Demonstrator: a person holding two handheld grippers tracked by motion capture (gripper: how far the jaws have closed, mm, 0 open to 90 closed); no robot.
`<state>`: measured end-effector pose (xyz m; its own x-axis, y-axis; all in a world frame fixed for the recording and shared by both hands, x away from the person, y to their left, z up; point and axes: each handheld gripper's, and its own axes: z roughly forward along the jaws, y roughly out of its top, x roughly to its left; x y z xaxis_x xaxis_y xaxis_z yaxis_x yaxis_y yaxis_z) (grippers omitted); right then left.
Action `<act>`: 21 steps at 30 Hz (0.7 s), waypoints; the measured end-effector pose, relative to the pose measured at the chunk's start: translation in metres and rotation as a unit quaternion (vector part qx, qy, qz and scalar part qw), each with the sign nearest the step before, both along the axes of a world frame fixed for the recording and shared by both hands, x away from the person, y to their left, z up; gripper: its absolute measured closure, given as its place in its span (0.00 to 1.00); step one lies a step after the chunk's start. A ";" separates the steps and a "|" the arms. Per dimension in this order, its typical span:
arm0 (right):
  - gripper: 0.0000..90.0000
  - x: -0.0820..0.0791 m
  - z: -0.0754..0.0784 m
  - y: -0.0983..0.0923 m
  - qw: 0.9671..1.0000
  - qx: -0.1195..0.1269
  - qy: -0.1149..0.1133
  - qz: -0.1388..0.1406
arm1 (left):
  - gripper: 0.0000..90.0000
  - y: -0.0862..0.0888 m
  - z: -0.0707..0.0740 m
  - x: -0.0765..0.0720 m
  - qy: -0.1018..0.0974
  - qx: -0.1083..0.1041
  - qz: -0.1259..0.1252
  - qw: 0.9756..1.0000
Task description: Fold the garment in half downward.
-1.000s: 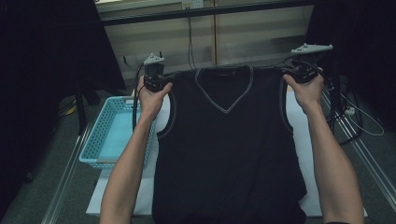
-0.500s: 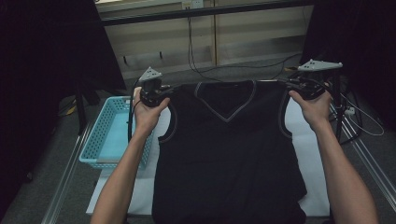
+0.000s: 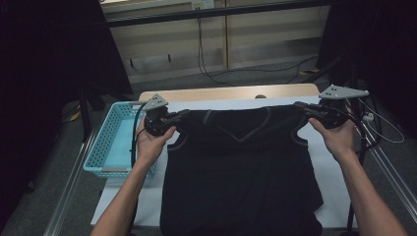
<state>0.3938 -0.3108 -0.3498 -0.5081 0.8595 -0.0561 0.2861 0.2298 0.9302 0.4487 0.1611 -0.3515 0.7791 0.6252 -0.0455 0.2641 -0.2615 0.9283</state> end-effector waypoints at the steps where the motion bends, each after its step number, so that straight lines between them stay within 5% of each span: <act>1: 0.96 -0.005 -0.002 0.000 1.000 -0.003 0.000 0.002 | 0.98 0.001 -0.002 -0.003 -0.002 0.001 0.000 1.000; 4: 0.96 -0.016 -0.007 0.001 1.000 -0.007 0.003 0.009 | 0.98 0.005 -0.008 -0.013 0.006 -0.006 -0.006 1.000; 14: 0.96 -0.050 -0.032 0.005 0.999 -0.019 0.026 0.030 | 0.98 0.013 -0.023 -0.047 0.017 0.014 -0.030 0.999; 17: 0.96 -0.062 -0.040 0.005 0.999 -0.019 0.033 0.032 | 0.98 0.016 -0.032 -0.054 0.040 0.005 -0.045 0.998; 21: 0.96 -0.076 -0.059 0.007 0.997 -0.026 0.053 0.040 | 0.98 0.017 -0.049 -0.065 0.048 0.030 -0.048 0.997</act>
<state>0.3180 -0.3040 -0.4087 -0.5800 0.8135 -0.0427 0.3609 0.3035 0.8818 0.3839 0.1785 -0.4005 0.8299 0.5510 -0.0871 0.3215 -0.3448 0.8819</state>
